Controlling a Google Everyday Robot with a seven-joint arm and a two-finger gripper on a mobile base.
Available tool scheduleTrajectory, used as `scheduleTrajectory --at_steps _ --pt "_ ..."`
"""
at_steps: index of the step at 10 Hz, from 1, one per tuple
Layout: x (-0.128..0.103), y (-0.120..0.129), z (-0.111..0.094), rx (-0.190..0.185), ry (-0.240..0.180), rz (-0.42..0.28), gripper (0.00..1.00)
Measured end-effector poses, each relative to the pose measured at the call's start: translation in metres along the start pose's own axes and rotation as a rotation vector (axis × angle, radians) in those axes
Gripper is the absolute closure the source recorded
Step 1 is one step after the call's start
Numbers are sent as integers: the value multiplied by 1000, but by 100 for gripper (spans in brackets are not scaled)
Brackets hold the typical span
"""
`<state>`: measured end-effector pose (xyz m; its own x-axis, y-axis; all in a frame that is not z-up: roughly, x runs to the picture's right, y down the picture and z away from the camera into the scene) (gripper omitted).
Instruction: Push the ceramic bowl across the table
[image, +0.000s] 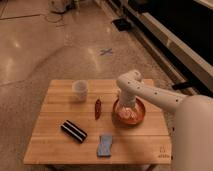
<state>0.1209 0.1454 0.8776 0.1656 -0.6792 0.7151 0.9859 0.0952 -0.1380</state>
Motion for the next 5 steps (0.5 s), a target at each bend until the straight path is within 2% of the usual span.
scheduleTrajectory --at_steps 5 --pt "-35 -49 -3 18 -15 -158 20"
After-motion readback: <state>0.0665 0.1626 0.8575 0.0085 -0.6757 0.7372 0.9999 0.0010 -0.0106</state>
